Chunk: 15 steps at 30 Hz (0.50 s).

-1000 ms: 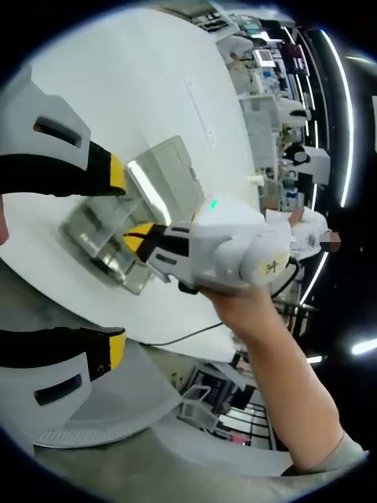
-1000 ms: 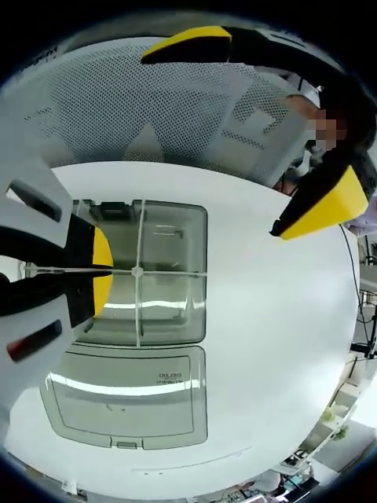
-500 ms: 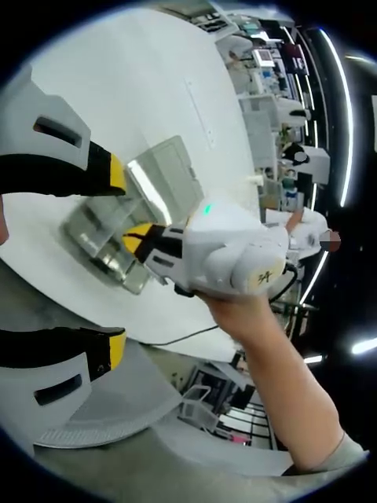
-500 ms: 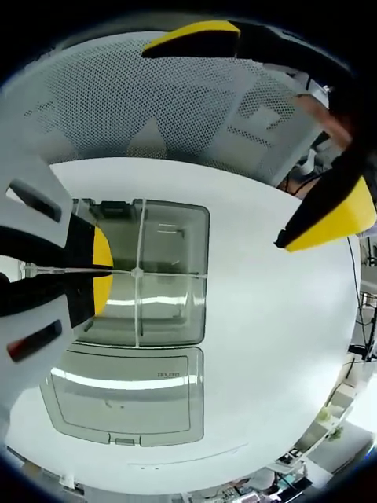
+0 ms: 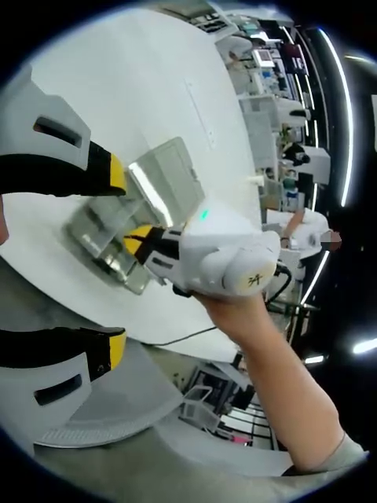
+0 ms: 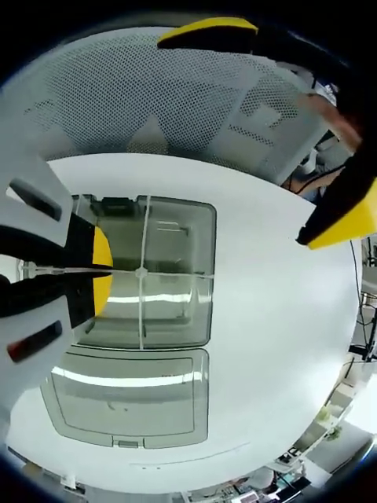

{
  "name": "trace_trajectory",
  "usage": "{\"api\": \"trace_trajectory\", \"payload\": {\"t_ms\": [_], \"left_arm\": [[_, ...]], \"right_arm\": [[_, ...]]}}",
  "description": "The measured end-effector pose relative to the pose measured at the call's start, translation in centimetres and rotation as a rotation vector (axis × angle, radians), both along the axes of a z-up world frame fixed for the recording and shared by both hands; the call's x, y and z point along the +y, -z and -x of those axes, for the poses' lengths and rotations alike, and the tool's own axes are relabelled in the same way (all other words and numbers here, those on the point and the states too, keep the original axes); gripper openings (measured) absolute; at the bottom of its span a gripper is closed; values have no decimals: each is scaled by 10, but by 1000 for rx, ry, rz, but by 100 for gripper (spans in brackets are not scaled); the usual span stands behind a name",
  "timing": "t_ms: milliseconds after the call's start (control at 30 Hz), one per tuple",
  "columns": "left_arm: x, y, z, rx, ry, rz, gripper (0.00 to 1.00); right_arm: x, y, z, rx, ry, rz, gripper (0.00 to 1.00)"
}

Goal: Insert the divider into the dual guide fixture by aligning both edges with the guide slots and pushing it downward to the bottom, including one-sided entry, uneven engagement, binding, and posture correction.

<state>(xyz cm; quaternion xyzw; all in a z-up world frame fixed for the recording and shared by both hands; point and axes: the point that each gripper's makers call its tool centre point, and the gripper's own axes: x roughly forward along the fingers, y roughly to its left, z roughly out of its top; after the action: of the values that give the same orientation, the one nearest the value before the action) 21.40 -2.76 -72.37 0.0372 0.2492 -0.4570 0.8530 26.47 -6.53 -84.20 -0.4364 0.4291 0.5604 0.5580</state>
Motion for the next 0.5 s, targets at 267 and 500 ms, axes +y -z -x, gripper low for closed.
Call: {"api": "trace_trajectory", "payload": {"t_ms": [267, 500], "left_arm": [[0, 0, 1, 0, 2, -5, 67], [-1, -2, 0, -4, 9, -10, 67]], "right_arm": [[2, -5, -1, -16, 1, -28, 0], [3, -19, 2, -31, 21, -99, 3]]}}
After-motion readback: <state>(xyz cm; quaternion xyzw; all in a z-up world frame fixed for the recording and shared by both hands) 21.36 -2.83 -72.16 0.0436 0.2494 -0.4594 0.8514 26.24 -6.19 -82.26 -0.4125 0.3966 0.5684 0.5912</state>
